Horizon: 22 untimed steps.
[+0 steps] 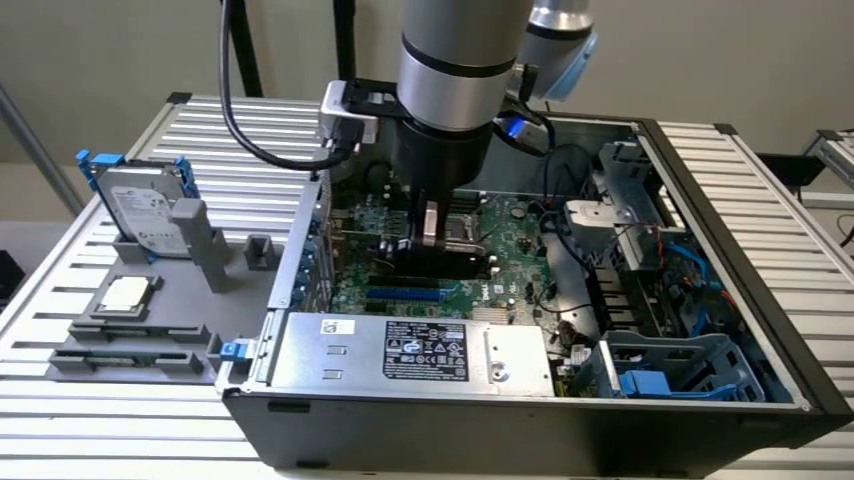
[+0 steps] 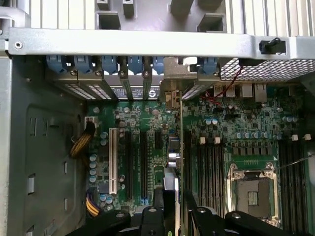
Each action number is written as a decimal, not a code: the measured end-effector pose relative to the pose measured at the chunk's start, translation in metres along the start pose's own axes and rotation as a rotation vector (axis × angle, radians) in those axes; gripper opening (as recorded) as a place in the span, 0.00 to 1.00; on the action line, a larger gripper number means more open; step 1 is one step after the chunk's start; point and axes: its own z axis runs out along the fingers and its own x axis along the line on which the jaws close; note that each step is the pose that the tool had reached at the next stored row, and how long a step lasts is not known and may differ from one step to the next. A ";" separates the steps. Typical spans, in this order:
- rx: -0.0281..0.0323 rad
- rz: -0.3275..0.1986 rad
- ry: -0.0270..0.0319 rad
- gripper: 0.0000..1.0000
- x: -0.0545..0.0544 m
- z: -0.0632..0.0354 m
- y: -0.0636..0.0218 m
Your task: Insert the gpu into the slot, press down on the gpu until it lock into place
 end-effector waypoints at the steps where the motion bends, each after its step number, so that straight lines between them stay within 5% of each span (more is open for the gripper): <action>1: 0.0001 0.000 0.0000 0.26 0.000 0.0018 0.0002; 14: 0.0016 0.000 -0.0031 0.26 -0.002 0.0252 0.0019; 22: 0.0016 0.000 -0.0032 0.26 -0.004 0.0300 0.0044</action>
